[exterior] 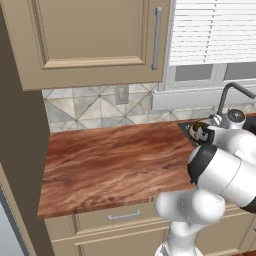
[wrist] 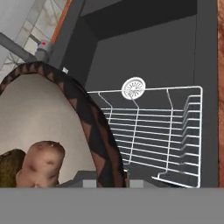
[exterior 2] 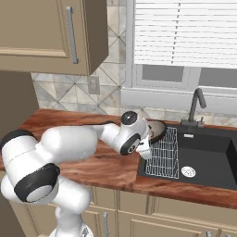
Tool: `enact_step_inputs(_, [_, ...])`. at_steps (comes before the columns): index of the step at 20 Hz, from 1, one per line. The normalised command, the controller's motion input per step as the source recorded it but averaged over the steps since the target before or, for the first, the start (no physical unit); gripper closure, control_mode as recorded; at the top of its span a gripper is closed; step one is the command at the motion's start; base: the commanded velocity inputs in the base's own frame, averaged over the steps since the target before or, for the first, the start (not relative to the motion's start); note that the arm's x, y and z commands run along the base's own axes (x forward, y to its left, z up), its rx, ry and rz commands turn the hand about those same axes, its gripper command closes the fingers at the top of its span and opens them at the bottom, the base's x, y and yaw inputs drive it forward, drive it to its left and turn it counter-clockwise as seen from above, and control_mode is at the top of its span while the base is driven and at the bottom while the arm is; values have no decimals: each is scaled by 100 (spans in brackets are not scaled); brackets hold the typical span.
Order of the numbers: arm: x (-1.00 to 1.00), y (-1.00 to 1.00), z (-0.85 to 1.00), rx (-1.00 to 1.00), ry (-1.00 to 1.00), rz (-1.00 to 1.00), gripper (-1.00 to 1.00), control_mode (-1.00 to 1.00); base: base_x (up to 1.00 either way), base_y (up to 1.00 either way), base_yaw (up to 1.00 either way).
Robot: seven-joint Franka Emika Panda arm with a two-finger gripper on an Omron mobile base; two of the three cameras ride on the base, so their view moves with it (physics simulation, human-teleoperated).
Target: Dump the avocado and potato from the bowl so the bowl can be washed. Place the bowl in the sink after clearing the leftovers.
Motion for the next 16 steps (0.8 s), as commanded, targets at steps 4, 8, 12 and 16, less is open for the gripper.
enact_step_inputs(4, [0, -54, 0, -6, 0, -5, 100, -100, 0, 0, 0])
enact_step_inputs(8, [2, -13, 0, -2, 0, 0, 100, -100, 0, 0, 0])
enact_step_inputs(12, [9, -79, 0, 0, -2, 0, 100, -100, 0, 0, 0])
enact_step_inputs(16, [13, -67, -5, -3, 0, 0, 100, -100, 0, 0, 0])
